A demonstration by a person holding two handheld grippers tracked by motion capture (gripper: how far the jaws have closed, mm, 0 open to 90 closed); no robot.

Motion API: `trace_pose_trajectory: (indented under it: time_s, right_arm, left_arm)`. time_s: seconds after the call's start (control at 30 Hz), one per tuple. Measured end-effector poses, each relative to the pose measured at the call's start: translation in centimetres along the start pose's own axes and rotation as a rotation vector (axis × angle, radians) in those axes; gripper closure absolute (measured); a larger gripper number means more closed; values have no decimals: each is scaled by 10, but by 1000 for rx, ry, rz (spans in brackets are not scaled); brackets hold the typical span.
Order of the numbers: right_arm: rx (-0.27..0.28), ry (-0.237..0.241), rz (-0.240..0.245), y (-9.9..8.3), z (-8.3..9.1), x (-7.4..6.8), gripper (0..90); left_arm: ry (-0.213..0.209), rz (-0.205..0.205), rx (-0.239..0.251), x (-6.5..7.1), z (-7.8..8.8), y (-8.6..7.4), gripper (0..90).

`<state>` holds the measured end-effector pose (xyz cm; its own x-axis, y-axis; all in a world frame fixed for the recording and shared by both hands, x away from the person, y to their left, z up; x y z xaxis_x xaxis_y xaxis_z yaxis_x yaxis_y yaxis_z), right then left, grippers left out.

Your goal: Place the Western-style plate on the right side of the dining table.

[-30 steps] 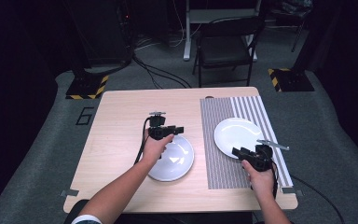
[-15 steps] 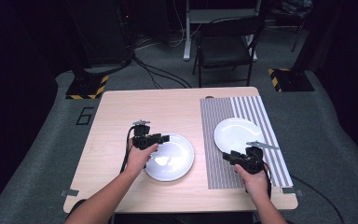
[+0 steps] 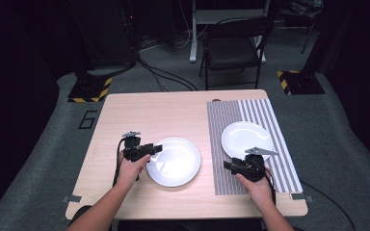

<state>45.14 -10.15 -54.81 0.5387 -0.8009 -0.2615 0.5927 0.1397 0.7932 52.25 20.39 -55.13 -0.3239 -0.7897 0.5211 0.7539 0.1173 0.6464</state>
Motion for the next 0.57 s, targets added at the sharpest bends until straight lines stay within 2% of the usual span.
trace_pose_trajectory:
  time_s: [0.1, 0.13, 0.23, 0.27, 0.4, 0.43, 0.53, 0.57]
  right_arm:
    - [-14, 5, 18, -4, -4, -2, 505]
    - [-28, 3, 45, -6, -8, -4, 507]
    - [-42, 11, 56, -9, -10, -7, 504]
    - [-47, 17, 60, -10, -11, -8, 504]
    - [-66, 38, 111, -13, -16, -14, 494]
    - [-66, 38, 111, -13, -16, -14, 494]
    - [-76, 40, 170, -16, -19, -17, 482]
    - [-80, 40, 189, -17, -21, -19, 477]
  left_arm:
    - [10, 26, 23, -8, 3, 4, 433]
    - [13, 41, 27, -10, 4, 5, 432]
    - [29, 49, 42, -20, 8, 8, 431]
    - [29, 64, 49, -22, 9, 9, 429]
    - [43, 79, 72, -30, 14, 14, 415]
    - [54, 85, 79, -33, 15, 15, 415]
    - [93, 72, 110, -44, 19, 21, 384]
    - [124, 60, 121, -50, 22, 23, 367]
Point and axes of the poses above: each handheld gripper's, and its own axes: z roughly backward along the jaws, y roughly out of its top, x roughly to its right, the point moved 10 cm from there along -z, roughly forward along the jaws, and after that the axes turned 7 degrees about z, right-handed, at the moved point
